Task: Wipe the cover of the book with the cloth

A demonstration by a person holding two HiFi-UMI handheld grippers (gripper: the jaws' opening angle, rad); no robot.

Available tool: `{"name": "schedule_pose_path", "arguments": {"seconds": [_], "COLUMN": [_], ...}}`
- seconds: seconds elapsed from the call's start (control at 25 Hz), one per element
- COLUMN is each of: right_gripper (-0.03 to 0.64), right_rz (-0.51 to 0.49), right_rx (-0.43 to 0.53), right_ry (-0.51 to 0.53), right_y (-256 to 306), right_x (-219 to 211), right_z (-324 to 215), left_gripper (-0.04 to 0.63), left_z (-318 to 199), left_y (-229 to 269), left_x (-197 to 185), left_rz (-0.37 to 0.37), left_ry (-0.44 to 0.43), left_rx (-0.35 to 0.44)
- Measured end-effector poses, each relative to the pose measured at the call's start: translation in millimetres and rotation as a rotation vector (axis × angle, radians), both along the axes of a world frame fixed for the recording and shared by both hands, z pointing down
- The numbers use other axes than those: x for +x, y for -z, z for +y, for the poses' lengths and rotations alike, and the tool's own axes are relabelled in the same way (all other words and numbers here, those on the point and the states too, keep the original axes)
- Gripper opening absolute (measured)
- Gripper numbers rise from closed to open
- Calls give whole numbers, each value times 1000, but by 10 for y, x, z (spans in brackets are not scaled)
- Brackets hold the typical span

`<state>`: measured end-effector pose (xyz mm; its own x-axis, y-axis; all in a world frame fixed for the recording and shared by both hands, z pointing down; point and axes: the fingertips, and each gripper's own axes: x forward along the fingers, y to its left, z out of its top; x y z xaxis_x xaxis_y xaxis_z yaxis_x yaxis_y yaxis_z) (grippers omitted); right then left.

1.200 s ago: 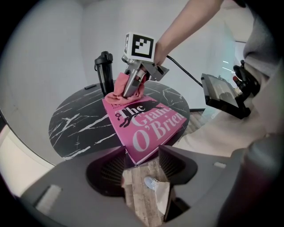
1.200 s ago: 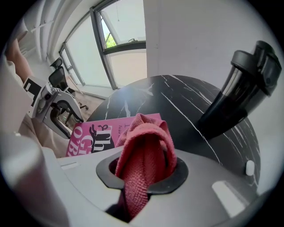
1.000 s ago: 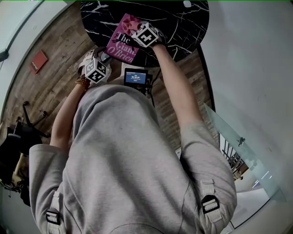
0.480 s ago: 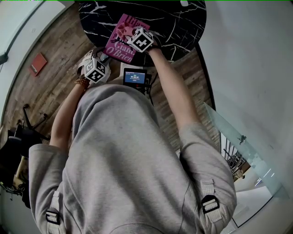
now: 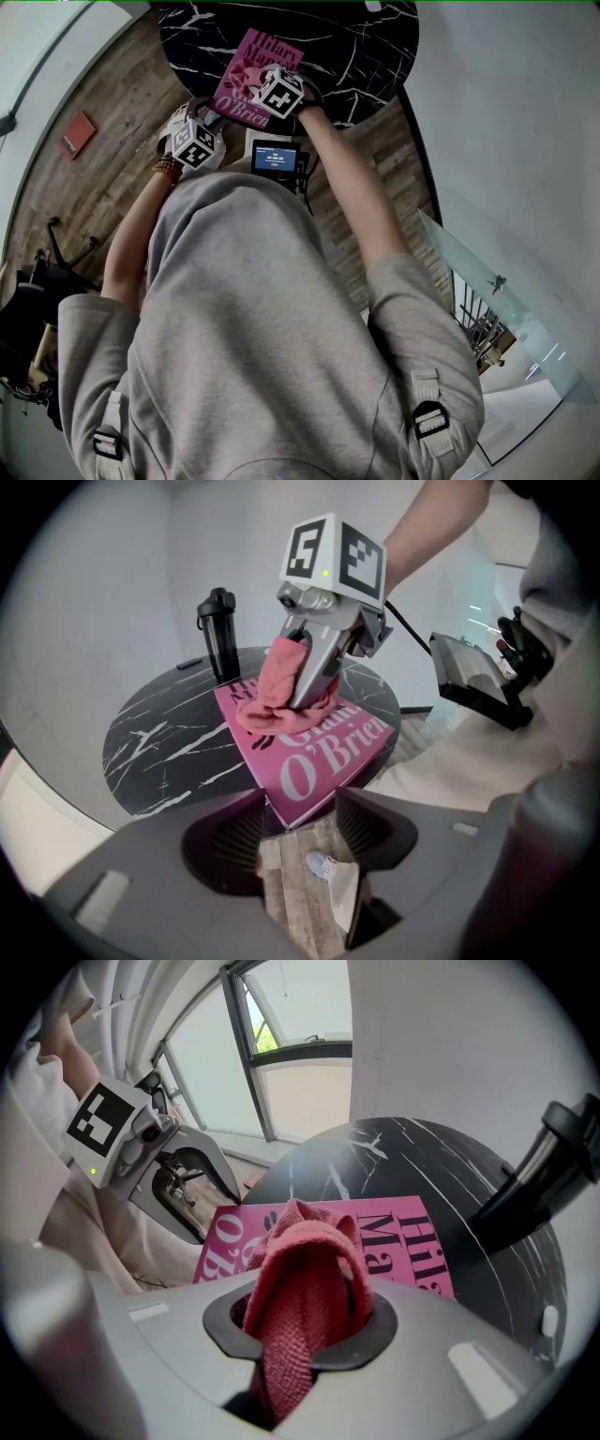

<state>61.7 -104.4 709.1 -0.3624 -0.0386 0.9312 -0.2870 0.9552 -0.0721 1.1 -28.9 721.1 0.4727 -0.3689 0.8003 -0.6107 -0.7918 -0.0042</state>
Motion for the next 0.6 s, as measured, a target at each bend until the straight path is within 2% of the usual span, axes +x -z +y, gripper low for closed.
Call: {"name": "schedule_pose_path", "arguments": {"seconds": [0.6], "right_gripper": [97], "right_rz": [-8], "right_rx": [-51], "right_ry": [100], "right_y": [13], "right_x": [-149], "right_z": [428], "left_gripper": [236], "left_z": [-2], "left_y": [8], "left_x": [10], "left_rz": [-1], "left_ry": [3], "left_rx": [0]}}
